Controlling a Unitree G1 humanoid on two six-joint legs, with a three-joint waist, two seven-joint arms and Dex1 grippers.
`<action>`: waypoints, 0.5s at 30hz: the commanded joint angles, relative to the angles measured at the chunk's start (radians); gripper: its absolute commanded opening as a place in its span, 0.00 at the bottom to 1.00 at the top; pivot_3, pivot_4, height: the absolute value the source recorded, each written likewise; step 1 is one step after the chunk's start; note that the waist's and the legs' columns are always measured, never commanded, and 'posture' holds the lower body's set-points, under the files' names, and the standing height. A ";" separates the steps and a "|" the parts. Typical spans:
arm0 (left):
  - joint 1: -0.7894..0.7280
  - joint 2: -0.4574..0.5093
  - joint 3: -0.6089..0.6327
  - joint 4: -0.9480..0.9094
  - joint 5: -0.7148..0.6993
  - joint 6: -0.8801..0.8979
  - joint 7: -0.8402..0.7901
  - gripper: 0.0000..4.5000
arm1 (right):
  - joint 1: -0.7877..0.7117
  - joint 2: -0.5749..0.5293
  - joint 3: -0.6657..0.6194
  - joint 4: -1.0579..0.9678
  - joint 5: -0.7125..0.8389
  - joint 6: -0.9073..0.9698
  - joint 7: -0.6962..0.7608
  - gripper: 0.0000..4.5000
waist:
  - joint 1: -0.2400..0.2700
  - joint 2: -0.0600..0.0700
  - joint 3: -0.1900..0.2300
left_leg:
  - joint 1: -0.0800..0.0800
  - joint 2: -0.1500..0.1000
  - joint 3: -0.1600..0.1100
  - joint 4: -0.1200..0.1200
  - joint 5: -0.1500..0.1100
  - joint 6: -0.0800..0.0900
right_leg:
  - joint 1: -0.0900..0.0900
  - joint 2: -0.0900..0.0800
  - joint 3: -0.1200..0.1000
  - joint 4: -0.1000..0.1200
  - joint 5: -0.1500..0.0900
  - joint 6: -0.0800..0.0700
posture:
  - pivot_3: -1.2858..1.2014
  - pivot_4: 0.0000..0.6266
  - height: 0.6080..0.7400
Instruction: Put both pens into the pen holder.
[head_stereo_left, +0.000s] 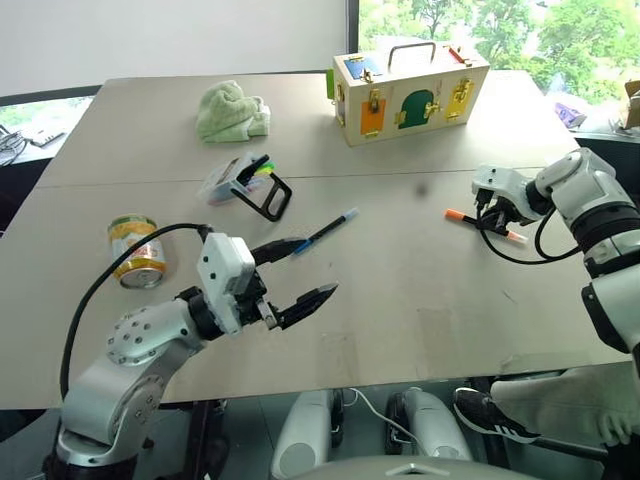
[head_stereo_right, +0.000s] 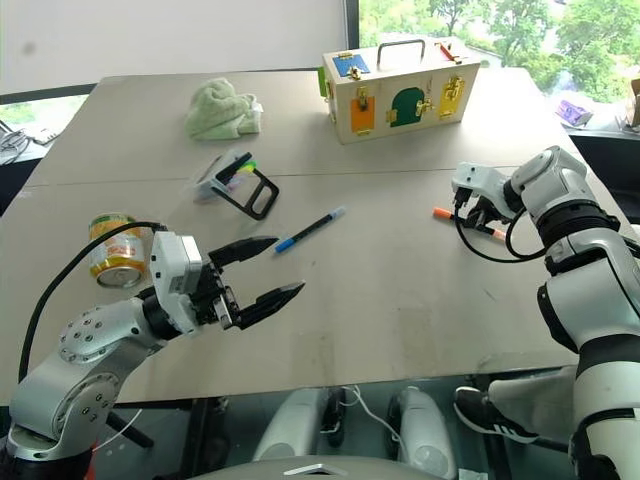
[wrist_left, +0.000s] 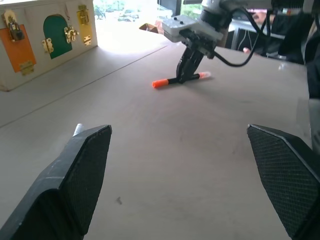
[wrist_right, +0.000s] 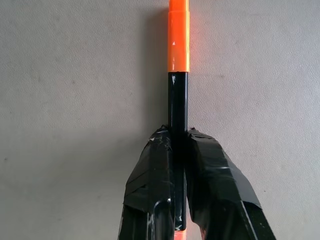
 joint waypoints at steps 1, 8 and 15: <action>-0.069 -0.014 0.014 0.012 -0.249 0.149 0.125 1.00 | 0.047 -0.052 -0.126 -0.220 0.129 0.198 0.122 0.03 | 0.001 0.000 0.000 | -0.001 0.000 -0.001 0.000 0.000 0.000 | 0.000 0.000 0.000 0.000 0.000 0.000 | 0.52 0.24 1.00; -0.240 -0.138 -0.018 0.172 -0.489 0.249 0.368 1.00 | 0.264 -0.058 -0.287 -1.097 0.423 0.780 0.089 0.03 | -0.008 0.002 0.001 | 0.000 0.000 -0.002 -0.001 0.000 0.000 | -0.001 0.001 0.000 0.001 0.000 0.000 | 0.52 0.24 1.00; -0.332 -0.246 -0.087 0.271 -0.482 0.253 0.405 1.00 | 0.304 0.134 -0.348 -1.438 0.553 1.082 -0.160 0.03 | -0.002 0.001 0.001 | -0.001 -0.001 -0.002 0.001 0.000 0.000 | 0.000 0.000 0.000 0.001 0.000 0.000 | 0.52 0.24 1.00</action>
